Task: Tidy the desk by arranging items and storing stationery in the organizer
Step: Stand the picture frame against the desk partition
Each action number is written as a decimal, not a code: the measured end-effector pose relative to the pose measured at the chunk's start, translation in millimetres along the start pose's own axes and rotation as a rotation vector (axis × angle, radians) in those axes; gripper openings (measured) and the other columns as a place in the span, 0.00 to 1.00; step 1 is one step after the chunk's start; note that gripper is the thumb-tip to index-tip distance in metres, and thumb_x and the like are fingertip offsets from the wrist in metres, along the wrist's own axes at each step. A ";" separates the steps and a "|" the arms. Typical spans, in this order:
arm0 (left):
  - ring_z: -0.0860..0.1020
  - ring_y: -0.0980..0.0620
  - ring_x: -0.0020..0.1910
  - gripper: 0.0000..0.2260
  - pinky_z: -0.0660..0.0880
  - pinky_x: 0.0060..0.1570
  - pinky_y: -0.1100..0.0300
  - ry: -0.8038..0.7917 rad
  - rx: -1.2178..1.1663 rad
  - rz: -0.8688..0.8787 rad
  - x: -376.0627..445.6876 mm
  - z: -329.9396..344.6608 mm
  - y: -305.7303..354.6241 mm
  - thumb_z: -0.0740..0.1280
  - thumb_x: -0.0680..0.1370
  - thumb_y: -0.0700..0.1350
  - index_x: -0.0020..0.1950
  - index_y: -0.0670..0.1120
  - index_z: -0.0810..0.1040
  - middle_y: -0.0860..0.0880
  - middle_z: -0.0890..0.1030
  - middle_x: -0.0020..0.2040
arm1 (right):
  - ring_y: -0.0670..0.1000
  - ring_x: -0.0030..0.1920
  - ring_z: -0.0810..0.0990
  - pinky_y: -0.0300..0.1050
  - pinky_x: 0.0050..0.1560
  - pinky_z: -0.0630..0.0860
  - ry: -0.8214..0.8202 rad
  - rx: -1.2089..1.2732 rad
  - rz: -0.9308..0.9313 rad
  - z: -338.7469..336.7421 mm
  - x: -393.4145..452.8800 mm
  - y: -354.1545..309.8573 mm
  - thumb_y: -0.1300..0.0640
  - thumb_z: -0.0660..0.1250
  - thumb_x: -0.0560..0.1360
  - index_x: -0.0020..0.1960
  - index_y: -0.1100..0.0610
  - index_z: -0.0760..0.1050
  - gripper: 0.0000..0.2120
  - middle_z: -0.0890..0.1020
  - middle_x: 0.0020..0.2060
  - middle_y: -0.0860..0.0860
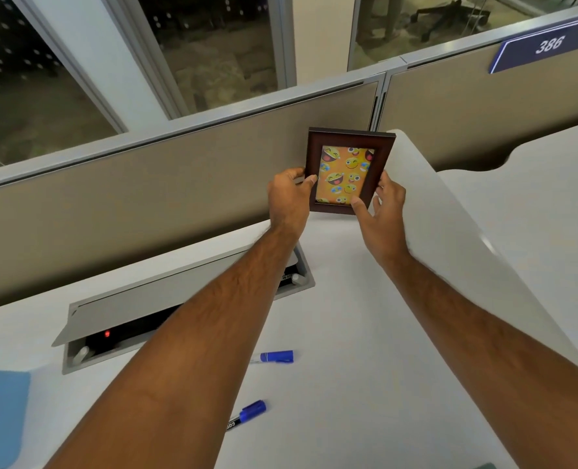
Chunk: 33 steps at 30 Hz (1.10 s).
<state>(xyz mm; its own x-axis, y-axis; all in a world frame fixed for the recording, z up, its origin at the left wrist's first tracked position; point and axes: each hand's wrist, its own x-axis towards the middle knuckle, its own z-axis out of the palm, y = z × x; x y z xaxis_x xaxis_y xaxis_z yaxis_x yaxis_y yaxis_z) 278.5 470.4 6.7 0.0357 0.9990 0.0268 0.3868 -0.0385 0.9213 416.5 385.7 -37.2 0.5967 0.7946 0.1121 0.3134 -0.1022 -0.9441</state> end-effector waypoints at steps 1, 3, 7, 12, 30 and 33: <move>0.83 0.51 0.56 0.17 0.76 0.35 0.76 0.006 -0.012 -0.002 0.8 1.3 -1.0 0.70 0.82 0.45 0.69 0.40 0.79 0.45 0.83 0.62 | 0.49 0.73 0.68 0.40 0.69 0.69 0.000 -0.001 0.001 1.2 0.6 -1.0 0.57 0.71 0.79 0.79 0.56 0.59 0.33 0.64 0.73 0.54; 0.83 0.50 0.57 0.17 0.79 0.39 0.71 0.013 -0.033 -0.016 2.4 6.6 -2.4 0.70 0.82 0.46 0.69 0.41 0.79 0.46 0.83 0.62 | 0.49 0.73 0.68 0.41 0.69 0.70 0.003 -0.012 0.004 2.8 5.2 0.4 0.57 0.70 0.79 0.79 0.56 0.59 0.33 0.64 0.73 0.54; 0.83 0.51 0.55 0.14 0.81 0.39 0.68 0.050 -0.066 -0.042 4.4 10.8 -6.4 0.70 0.82 0.46 0.66 0.42 0.79 0.50 0.82 0.58 | 0.50 0.75 0.66 0.40 0.68 0.69 0.003 -0.009 0.008 7.2 10.2 -1.7 0.57 0.70 0.80 0.80 0.57 0.57 0.34 0.62 0.74 0.53; 0.82 0.50 0.56 0.09 0.85 0.47 0.56 0.069 -0.076 -0.055 6.0 17.4 -8.4 0.70 0.82 0.45 0.59 0.43 0.78 0.54 0.77 0.52 | 0.44 0.73 0.63 0.36 0.68 0.65 0.018 0.021 0.009 10.8 11.0 -2.5 0.57 0.69 0.80 0.79 0.56 0.56 0.33 0.61 0.76 0.53; 0.79 0.48 0.65 0.24 0.79 0.56 0.56 -0.091 -0.058 -0.075 6.1 30.0 -12.2 0.76 0.77 0.47 0.70 0.46 0.73 0.46 0.79 0.67 | 0.50 0.75 0.65 0.46 0.67 0.73 -0.025 -0.122 0.016 10.2 8.3 4.2 0.54 0.69 0.80 0.82 0.54 0.51 0.38 0.57 0.78 0.54; 0.79 0.49 0.64 0.23 0.81 0.55 0.57 -0.088 -0.047 -0.058 4.9 29.5 -18.0 0.76 0.77 0.48 0.69 0.47 0.73 0.47 0.79 0.66 | 0.50 0.76 0.63 0.36 0.64 0.67 -0.024 -0.164 0.033 9.3 7.7 1.2 0.54 0.68 0.81 0.82 0.55 0.50 0.37 0.57 0.78 0.54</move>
<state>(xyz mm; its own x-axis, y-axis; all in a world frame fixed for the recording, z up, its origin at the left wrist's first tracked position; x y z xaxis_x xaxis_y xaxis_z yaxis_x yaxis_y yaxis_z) 298.8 475.3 -21.2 0.0964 0.9935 -0.0598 0.3472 0.0227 0.9375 414.6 397.3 -40.4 0.5910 0.8034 0.0727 0.4114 -0.2227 -0.8838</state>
